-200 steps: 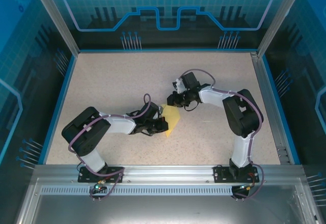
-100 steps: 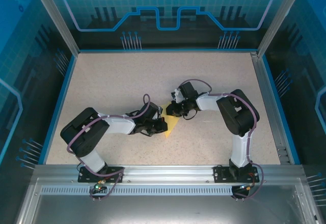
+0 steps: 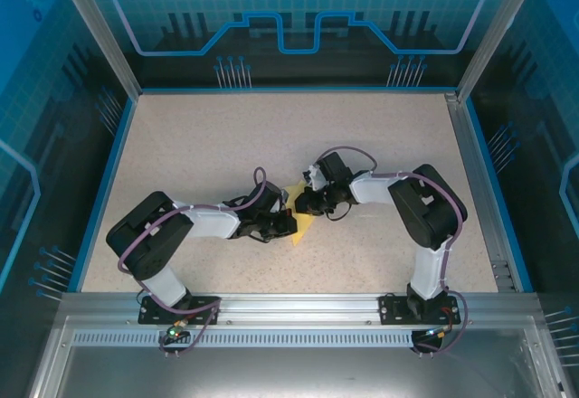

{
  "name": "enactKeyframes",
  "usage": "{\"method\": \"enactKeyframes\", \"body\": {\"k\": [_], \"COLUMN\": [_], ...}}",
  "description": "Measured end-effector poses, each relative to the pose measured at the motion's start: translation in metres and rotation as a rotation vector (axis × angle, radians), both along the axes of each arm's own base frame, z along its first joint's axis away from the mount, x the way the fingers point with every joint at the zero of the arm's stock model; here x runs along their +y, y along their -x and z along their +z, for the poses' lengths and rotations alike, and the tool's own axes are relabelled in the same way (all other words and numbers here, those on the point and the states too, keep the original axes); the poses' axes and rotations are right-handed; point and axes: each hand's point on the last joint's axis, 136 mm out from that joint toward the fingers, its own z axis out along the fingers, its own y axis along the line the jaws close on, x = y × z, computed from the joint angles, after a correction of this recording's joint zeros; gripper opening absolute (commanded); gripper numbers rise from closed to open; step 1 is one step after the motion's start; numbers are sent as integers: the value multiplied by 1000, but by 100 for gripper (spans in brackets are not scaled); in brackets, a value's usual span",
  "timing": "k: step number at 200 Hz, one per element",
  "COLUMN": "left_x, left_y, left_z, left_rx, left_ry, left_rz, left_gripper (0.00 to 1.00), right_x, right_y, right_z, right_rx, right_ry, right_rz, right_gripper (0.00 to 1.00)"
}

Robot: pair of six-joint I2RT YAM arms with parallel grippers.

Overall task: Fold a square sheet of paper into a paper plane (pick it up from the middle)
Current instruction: Fourth fold the wing at the center of the table.

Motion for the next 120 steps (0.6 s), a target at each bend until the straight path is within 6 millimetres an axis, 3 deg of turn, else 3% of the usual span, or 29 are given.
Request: {"method": "enactKeyframes", "body": {"k": [62, 99, 120], "left_x": [10, 28, 35], "left_y": [8, -15, -26], "left_z": [8, 38, 42], "left_rx": [40, -12, -14], "left_ry": [-19, 32, 38], "left_rz": [22, 110, 157], "left_gripper": [12, 13, 12], "right_x": [-1, -1, -1], "right_y": [1, 1, 1], "right_z": [-3, -3, -4], "right_rx": [3, 0, 1], "right_ry": [5, 6, 6], "right_rz": [5, 8, 9], "right_gripper": [13, 13, 13]}}
